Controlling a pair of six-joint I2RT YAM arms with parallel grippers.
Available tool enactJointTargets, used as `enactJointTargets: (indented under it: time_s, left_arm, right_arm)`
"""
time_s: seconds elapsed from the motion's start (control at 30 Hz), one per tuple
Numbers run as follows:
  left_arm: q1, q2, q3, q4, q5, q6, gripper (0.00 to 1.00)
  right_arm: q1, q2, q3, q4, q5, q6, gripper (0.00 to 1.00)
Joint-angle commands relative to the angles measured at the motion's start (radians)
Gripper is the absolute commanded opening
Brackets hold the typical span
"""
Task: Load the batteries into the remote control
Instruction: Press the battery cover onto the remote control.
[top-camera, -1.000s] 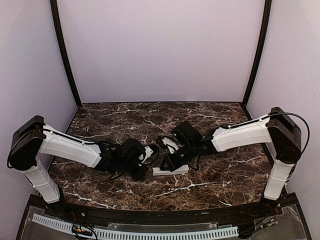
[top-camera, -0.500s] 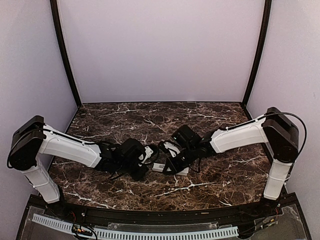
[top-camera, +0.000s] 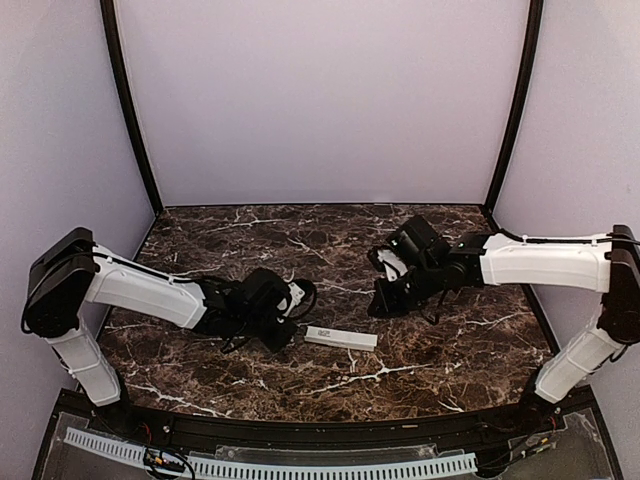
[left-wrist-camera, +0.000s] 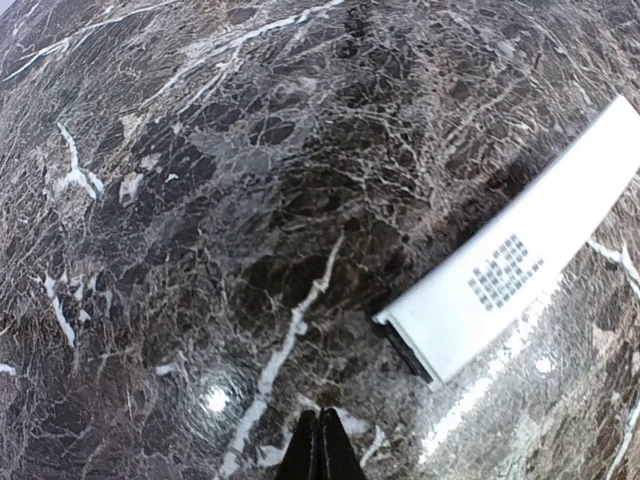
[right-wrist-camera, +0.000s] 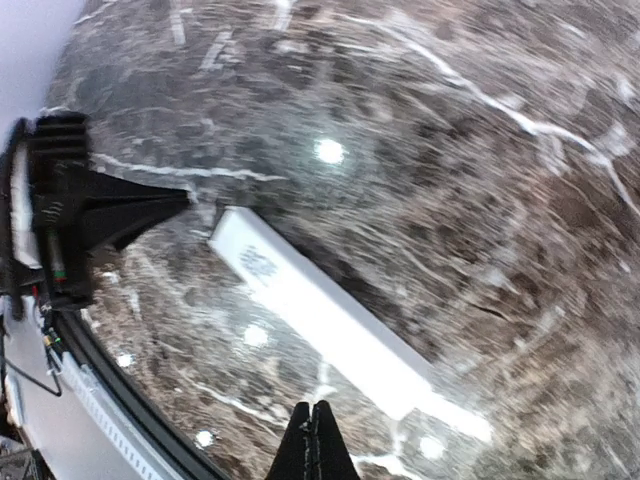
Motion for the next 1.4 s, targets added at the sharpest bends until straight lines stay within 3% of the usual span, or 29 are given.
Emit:
enactJointTargets:
  time_s: [0.0, 0.07, 0.23, 0.67, 1.07, 1.37]
  left_arm:
    - [0.010, 0.053, 0.056, 0.020, -0.011, 0.015, 0.02]
    - [0.010, 0.073, 0.066, 0.029, -0.005, 0.021, 0.01]
    - [0.012, 0.092, 0.066, 0.035, -0.003, 0.027, 0.01]
    - [0.011, 0.088, 0.056, 0.038, 0.007, 0.021, 0.01]
    - [0.012, 0.094, 0.063, 0.032, 0.012, 0.028, 0.01]
    - [0.012, 0.098, 0.064, 0.042, 0.017, 0.029, 0.01]
  right_arm:
    - [-0.017, -0.035, -0.036, -0.274, 0.274, 0.102, 0.00]
    - [-0.017, -0.030, -0.034, -0.285, 0.276, 0.089, 0.00]
    - [0.002, -0.019, -0.050, -0.087, 0.080, -0.002, 0.00]
    - [-0.010, 0.145, -0.042, 0.070, -0.023, -0.039, 0.00]
    - [-0.013, 0.211, -0.075, 0.064, -0.015, -0.049, 0.00]
    - [-0.015, 0.101, 0.028, -0.072, 0.056, -0.060, 0.00]
